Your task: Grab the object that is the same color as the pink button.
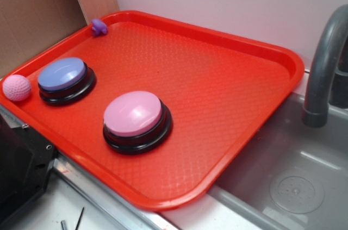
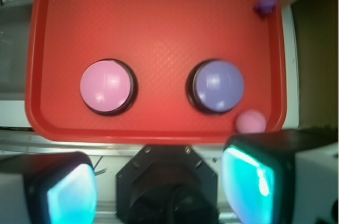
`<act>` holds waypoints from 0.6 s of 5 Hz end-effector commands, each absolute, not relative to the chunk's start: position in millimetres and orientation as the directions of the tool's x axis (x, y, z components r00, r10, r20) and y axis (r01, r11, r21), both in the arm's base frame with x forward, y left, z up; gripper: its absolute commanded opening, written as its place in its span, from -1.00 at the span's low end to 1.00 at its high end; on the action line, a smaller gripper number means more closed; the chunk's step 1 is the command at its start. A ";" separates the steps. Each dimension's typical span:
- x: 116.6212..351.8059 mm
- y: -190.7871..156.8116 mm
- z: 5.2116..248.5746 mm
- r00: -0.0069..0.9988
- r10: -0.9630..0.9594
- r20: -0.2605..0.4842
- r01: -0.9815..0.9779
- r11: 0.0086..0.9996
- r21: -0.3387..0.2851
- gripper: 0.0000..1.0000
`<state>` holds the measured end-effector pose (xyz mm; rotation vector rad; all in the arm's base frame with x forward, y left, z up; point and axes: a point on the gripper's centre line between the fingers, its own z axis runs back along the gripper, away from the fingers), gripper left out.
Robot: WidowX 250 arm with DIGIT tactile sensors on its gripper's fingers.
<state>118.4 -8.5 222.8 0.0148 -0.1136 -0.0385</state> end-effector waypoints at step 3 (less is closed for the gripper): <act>116.4 79.8 149.5 0.946 -0.291 0.144 0.268 0.950 0.160 1.00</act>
